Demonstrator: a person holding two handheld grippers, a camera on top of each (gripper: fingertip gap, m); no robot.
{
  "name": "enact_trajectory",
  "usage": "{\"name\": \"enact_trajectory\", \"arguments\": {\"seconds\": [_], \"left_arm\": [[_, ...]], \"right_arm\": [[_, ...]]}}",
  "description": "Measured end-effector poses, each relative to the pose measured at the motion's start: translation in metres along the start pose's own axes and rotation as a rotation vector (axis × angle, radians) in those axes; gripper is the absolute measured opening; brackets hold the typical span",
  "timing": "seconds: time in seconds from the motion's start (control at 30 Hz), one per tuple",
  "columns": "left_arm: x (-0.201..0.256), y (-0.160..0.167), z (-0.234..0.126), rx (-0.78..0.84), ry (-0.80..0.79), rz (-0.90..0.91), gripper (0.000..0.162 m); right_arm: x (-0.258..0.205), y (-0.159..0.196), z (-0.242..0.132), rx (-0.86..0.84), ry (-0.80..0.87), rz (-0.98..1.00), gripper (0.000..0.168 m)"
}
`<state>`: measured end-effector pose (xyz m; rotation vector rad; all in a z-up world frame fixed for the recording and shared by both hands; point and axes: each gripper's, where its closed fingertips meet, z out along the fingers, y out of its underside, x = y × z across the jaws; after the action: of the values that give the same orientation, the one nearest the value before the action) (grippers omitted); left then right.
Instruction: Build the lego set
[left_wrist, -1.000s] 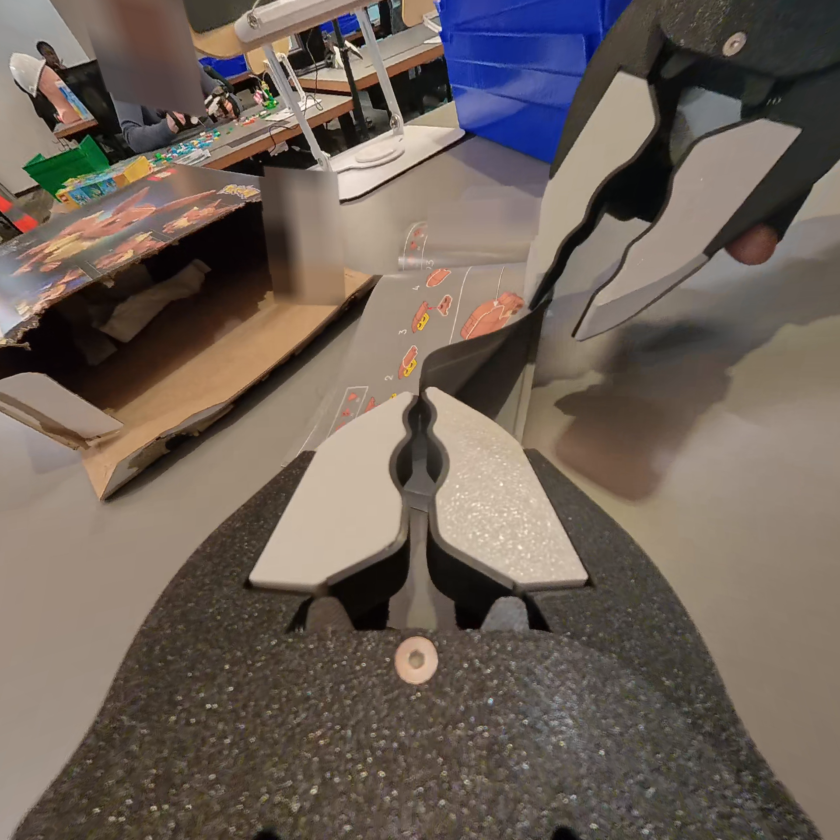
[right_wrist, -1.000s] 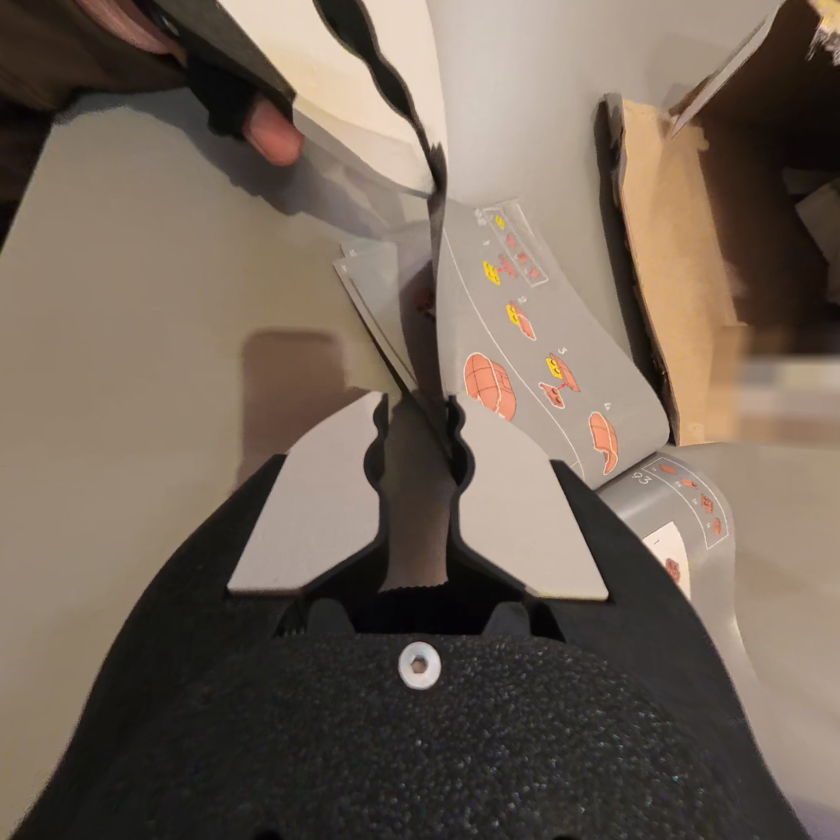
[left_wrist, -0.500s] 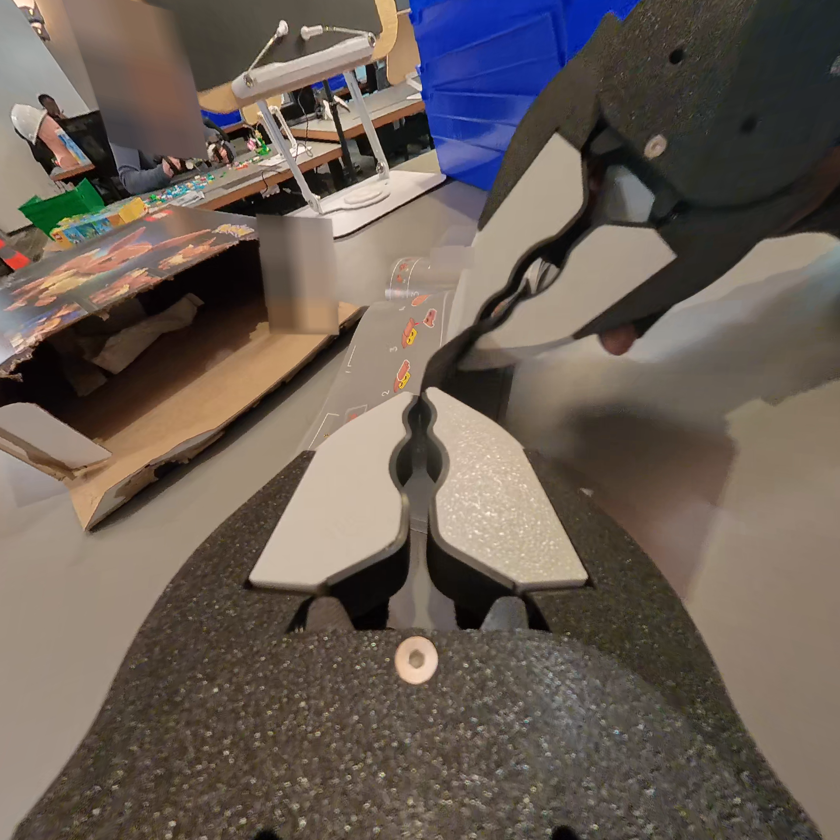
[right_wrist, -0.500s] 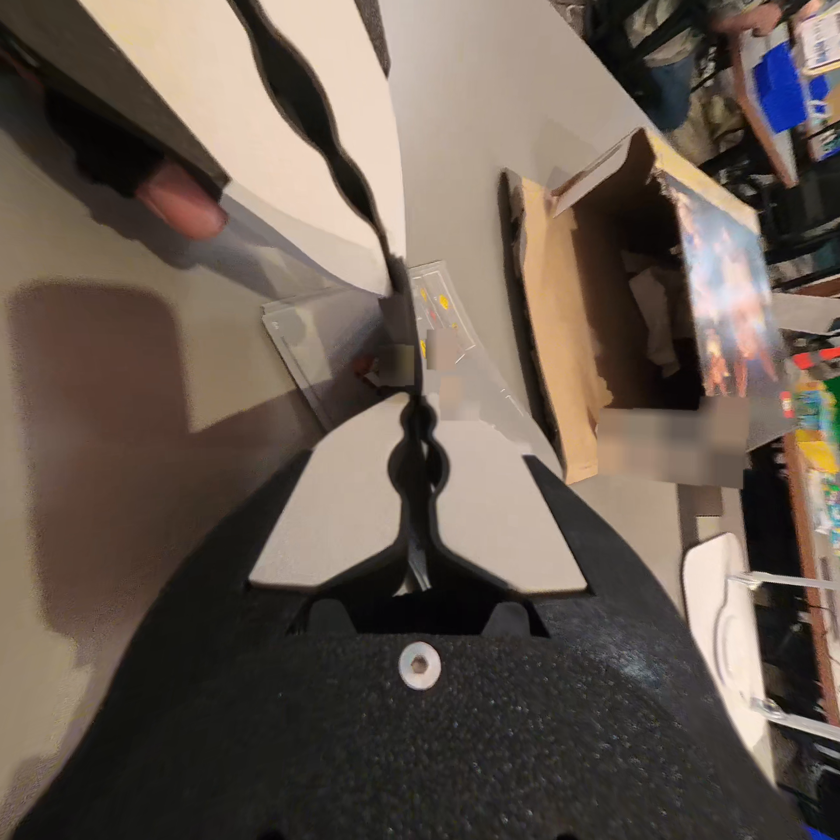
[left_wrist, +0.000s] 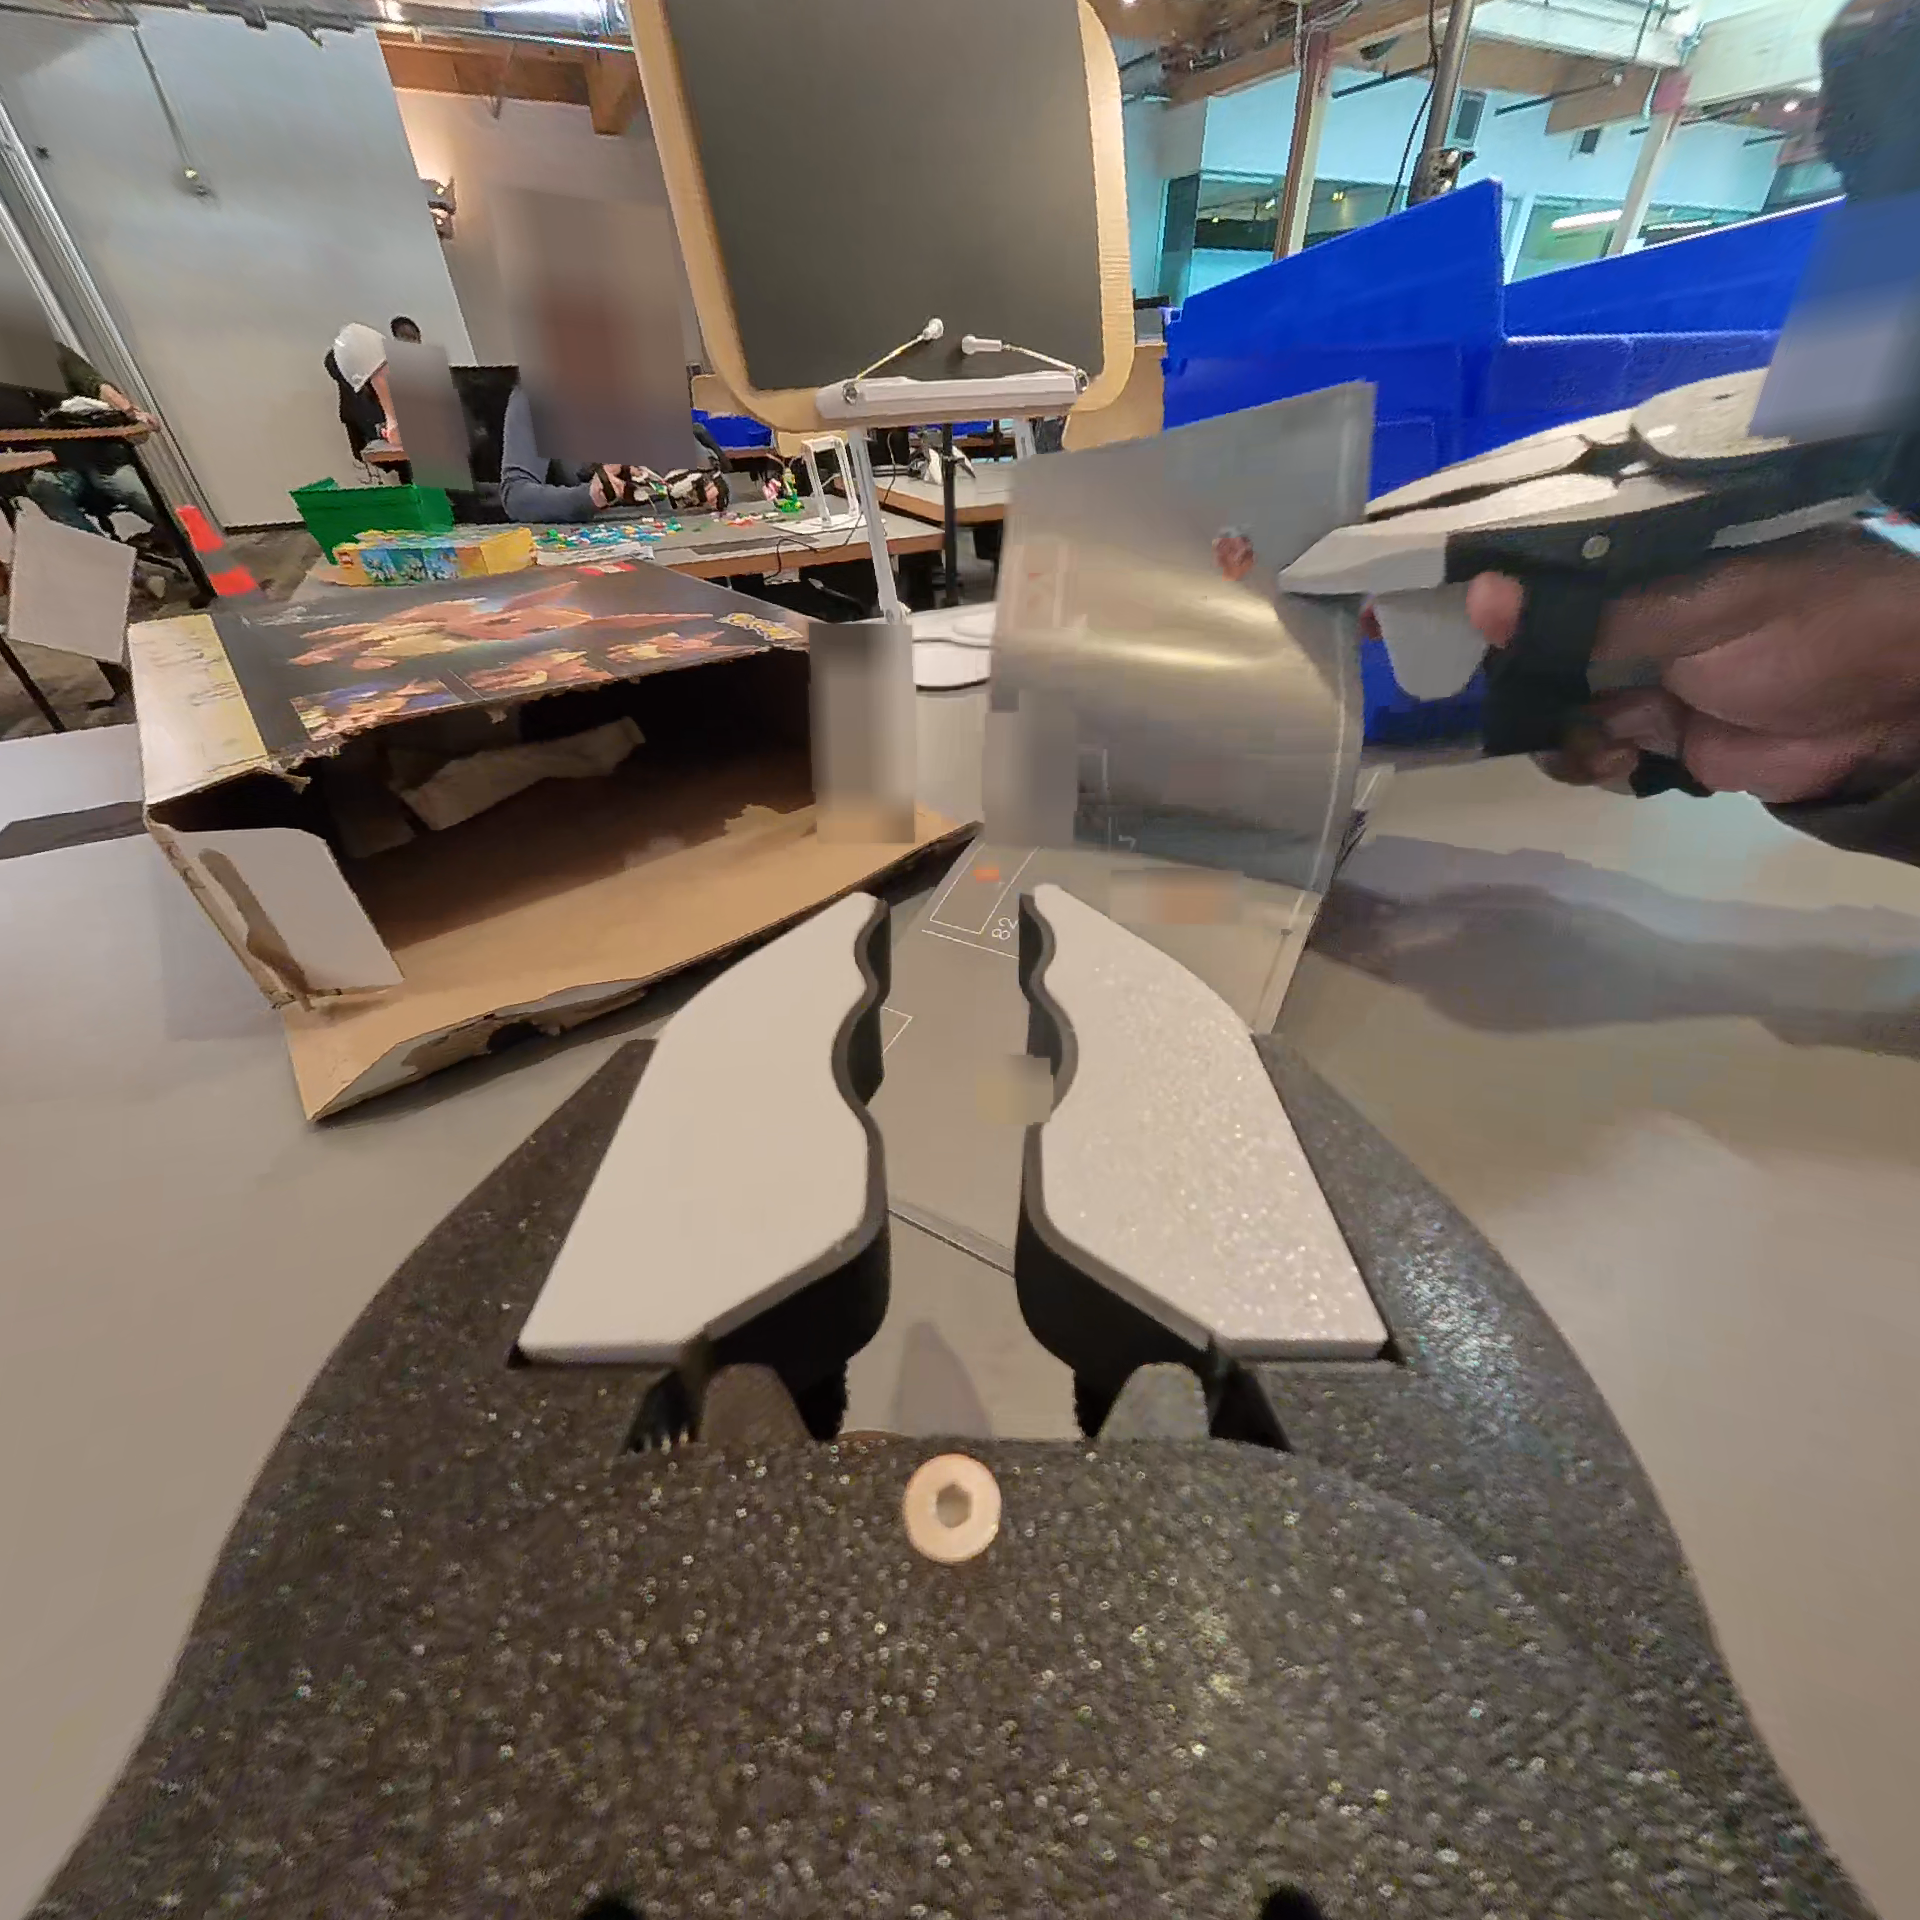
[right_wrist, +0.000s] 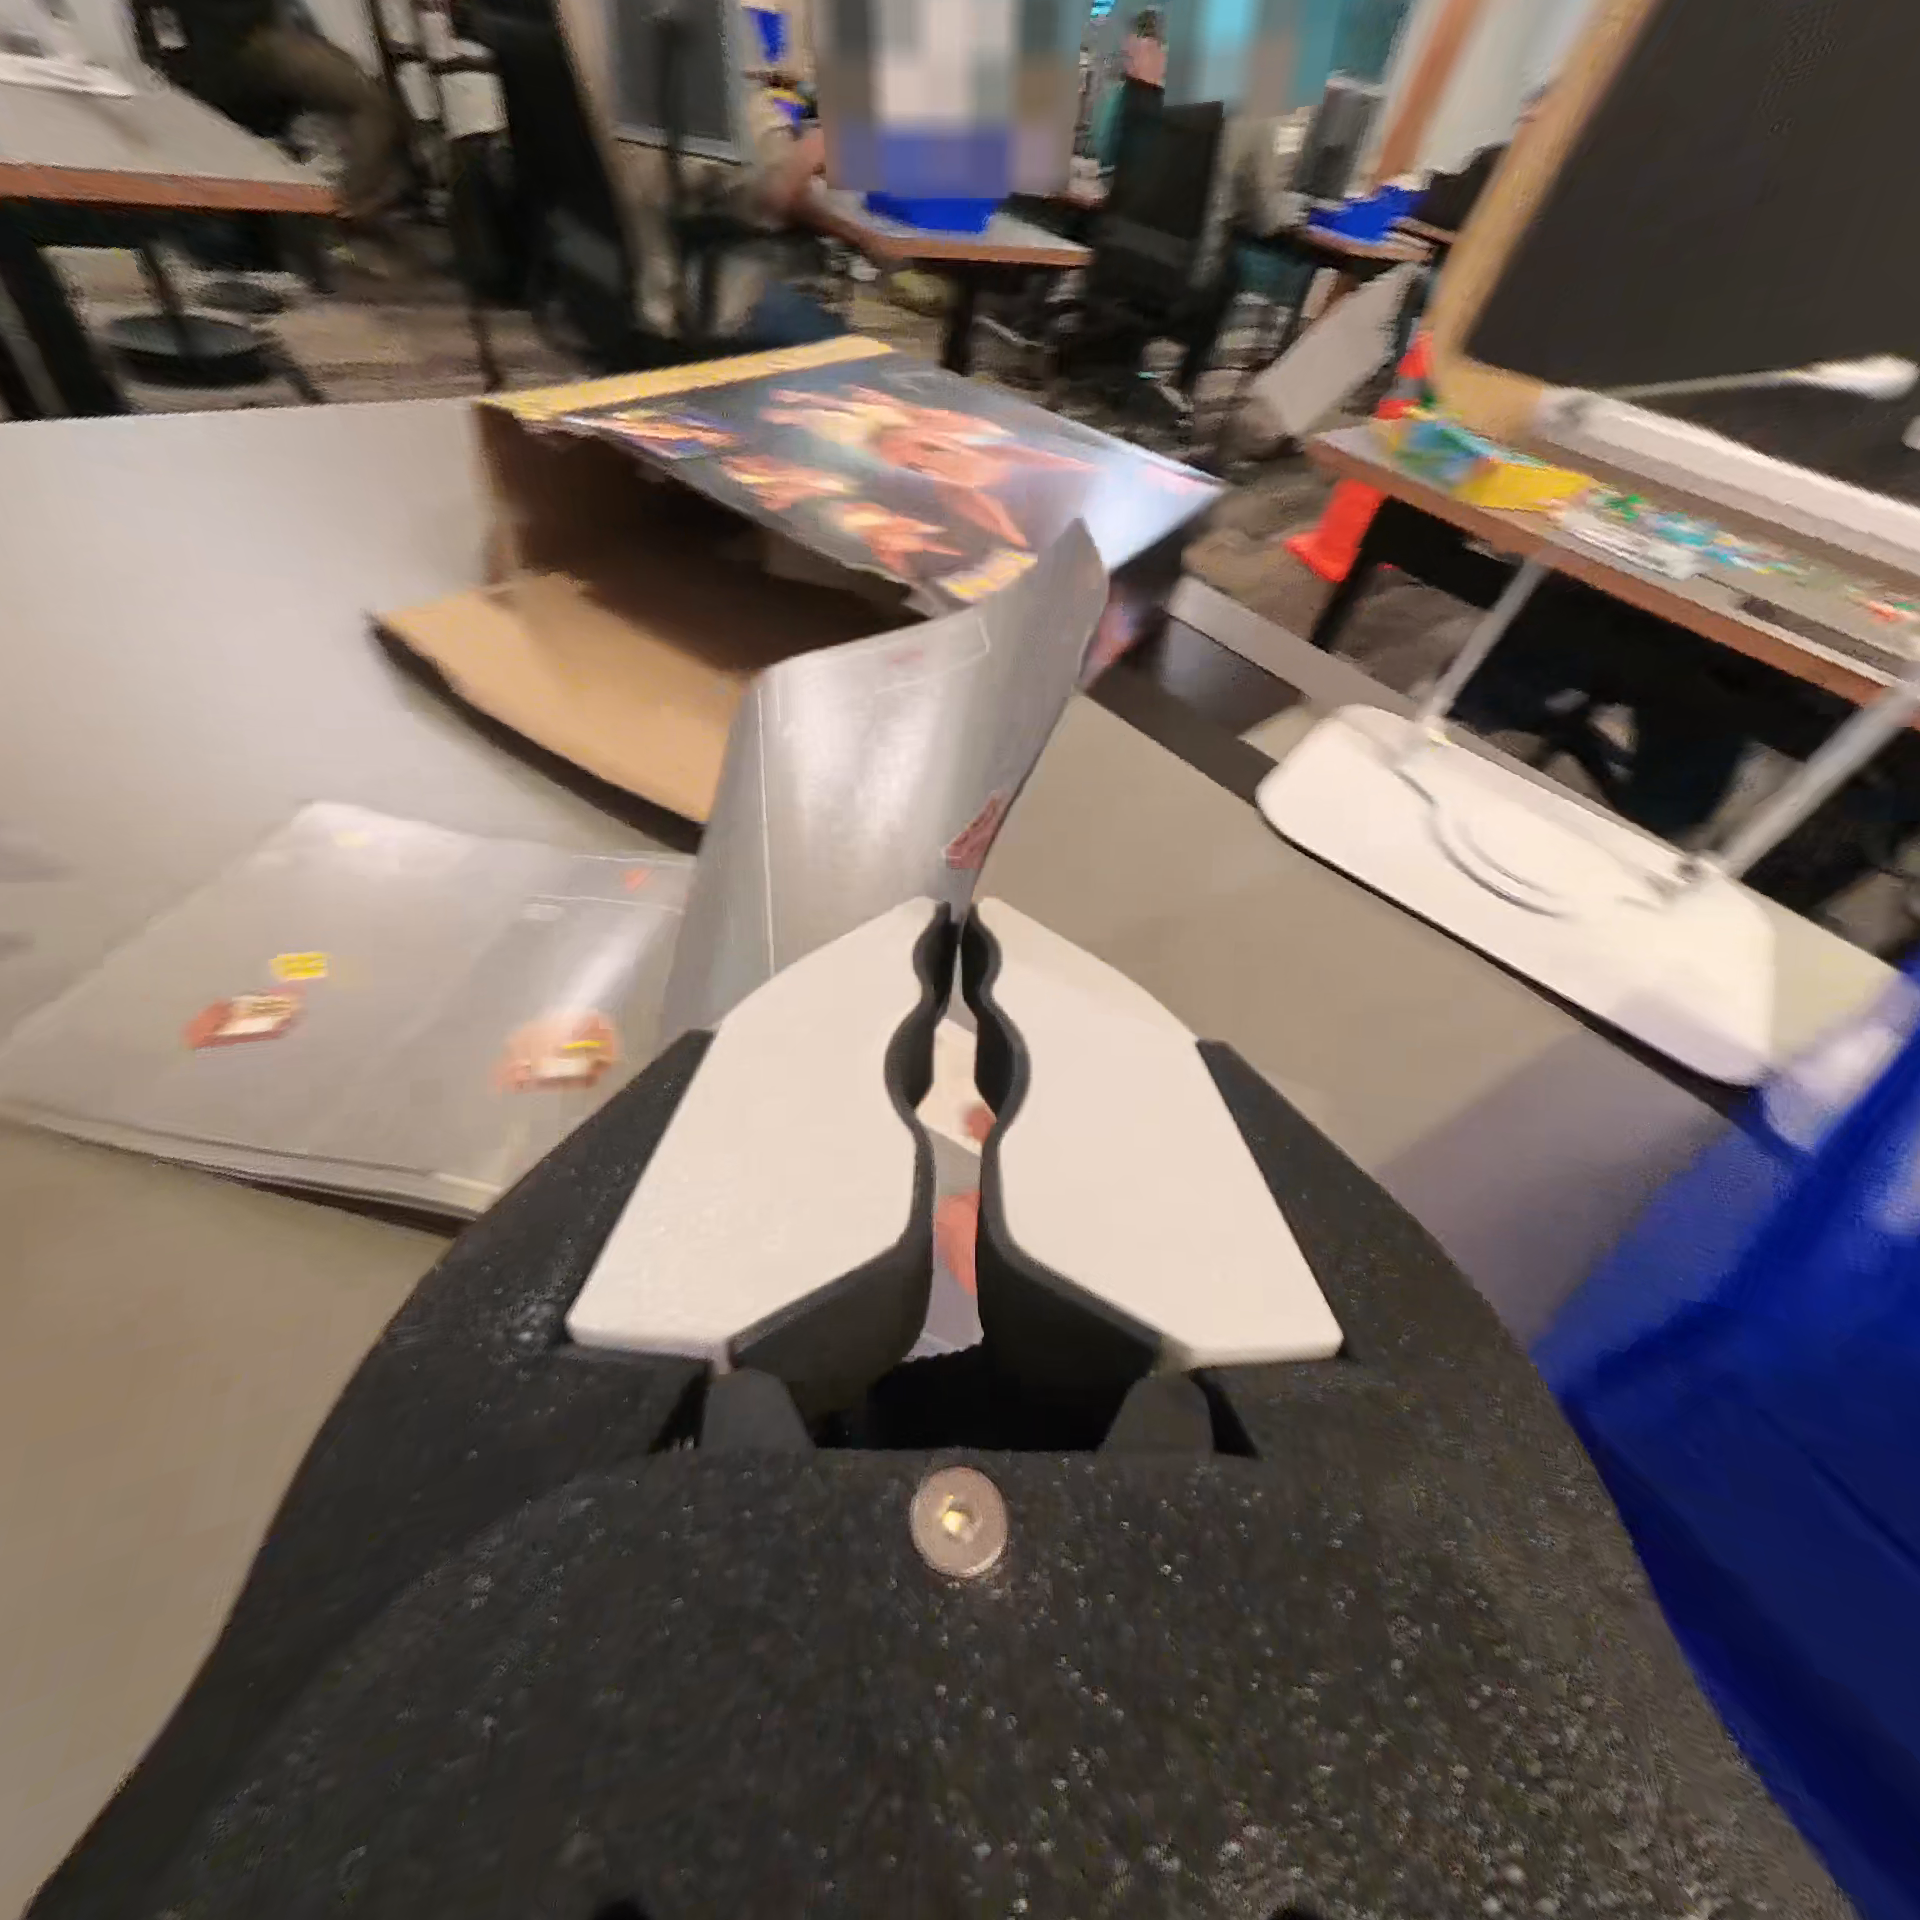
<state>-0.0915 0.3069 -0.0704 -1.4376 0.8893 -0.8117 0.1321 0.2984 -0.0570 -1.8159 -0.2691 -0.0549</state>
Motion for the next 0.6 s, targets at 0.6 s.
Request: {"name": "enact_trajectory", "arguments": {"seconds": [0.6], "left_arm": [[0.017, 0.024, 0.013, -0.174, 0.046, 0.088, 0.023]], "right_arm": [[-0.027, 0.036, -0.055, 0.027, 0.024, -0.376, 0.025]]}}
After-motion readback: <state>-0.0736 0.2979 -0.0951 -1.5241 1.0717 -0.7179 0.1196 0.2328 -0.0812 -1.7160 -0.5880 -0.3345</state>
